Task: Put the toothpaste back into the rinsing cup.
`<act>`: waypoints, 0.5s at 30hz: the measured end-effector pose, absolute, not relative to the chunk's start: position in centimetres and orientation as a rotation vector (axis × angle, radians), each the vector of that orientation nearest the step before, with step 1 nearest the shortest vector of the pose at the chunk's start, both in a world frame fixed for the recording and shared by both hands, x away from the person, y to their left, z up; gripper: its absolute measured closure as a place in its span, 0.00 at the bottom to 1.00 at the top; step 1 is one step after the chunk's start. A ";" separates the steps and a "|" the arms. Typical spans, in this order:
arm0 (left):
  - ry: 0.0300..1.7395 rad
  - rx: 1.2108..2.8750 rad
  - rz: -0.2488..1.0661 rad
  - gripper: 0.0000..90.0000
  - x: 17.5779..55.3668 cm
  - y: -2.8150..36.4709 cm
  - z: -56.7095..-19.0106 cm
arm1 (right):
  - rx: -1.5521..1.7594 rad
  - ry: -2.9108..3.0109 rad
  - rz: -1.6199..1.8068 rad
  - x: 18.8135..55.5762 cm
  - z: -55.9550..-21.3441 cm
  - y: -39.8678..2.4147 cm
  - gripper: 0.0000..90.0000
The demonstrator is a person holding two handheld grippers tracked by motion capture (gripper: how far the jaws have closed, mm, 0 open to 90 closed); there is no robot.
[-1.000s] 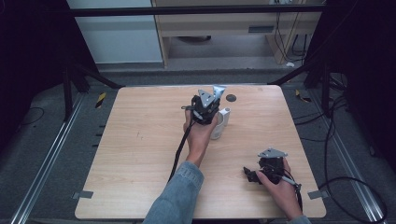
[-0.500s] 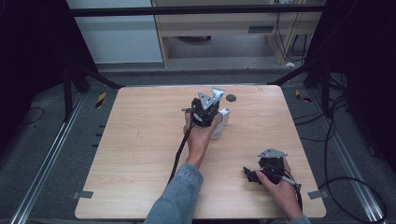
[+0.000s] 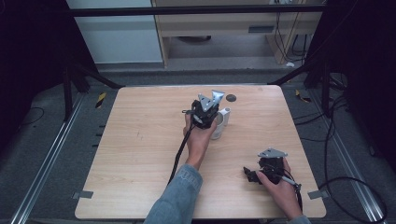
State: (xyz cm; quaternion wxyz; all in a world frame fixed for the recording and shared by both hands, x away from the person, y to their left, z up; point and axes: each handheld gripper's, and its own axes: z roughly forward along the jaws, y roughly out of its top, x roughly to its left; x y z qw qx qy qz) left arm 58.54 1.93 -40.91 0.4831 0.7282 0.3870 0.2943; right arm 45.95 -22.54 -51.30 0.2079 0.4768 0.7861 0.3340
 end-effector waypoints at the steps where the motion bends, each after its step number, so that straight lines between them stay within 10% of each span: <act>1: 0.942 1.777 0.719 0.88 58.5 1.9 -41.0 | 1.328 2.188 0.930 45.9 -51.3 -22.5 0.01; 15: 0.950 1.797 0.710 0.88 58.6 1.8 -41.7 | 1.328 2.188 0.930 45.9 -51.3 -22.5 0.01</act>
